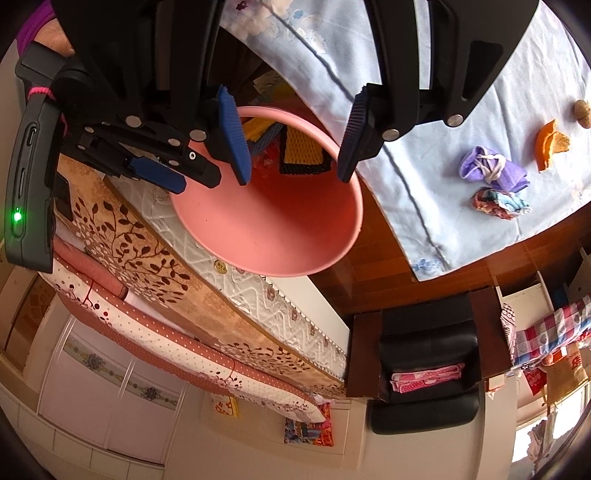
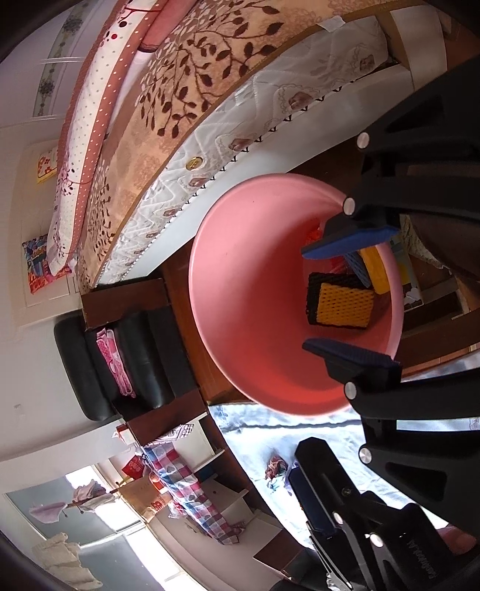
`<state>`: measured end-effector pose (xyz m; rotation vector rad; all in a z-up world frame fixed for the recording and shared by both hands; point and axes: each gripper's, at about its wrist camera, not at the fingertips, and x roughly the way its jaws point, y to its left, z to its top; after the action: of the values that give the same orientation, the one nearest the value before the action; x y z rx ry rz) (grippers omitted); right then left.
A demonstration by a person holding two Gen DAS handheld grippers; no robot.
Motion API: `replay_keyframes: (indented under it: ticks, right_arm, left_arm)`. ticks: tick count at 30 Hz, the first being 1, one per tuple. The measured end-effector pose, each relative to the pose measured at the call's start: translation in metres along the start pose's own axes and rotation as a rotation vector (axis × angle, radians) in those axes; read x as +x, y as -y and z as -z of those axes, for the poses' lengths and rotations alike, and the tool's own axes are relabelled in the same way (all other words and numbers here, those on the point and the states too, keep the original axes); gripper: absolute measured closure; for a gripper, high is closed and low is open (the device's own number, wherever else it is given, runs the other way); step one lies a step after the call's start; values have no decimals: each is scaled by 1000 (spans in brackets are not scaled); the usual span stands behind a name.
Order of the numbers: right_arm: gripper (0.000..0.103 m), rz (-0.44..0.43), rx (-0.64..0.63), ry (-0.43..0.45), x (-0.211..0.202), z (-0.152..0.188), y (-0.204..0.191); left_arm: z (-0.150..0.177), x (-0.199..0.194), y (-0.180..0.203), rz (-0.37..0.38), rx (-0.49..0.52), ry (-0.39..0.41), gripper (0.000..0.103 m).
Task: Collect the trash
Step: 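Open both tools and withdraw them from the basin back over the table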
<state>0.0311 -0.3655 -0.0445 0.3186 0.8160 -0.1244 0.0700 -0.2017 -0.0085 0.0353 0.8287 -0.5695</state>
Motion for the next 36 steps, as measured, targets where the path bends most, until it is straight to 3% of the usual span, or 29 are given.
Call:
replay_keyframes:
  ticks: [17,36]
  right_arm:
    - [58,-45,-54,16,-13,8,-38]
    - [58,-103,-161,-3,-8,26,-117]
  left_arm:
    - [11,-32,-28,-113,-45,50,54]
    - [38,-63,-100,-168,-157,73,54]
